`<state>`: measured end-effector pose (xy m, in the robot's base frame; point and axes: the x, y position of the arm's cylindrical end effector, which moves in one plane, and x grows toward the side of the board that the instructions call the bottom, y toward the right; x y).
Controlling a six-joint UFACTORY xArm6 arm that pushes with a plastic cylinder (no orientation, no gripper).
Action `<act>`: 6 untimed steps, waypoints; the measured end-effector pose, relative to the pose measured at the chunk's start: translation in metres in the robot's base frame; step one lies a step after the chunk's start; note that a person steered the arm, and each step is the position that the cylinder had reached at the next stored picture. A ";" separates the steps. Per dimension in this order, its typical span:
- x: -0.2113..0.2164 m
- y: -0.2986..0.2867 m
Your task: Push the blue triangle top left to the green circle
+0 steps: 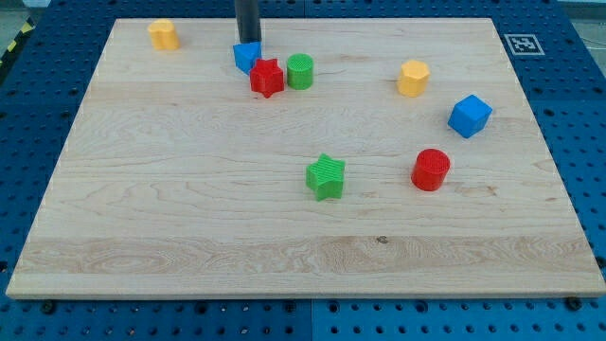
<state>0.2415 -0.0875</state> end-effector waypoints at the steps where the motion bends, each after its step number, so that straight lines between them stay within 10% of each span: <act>1: 0.016 -0.018; 6: 0.090 -0.035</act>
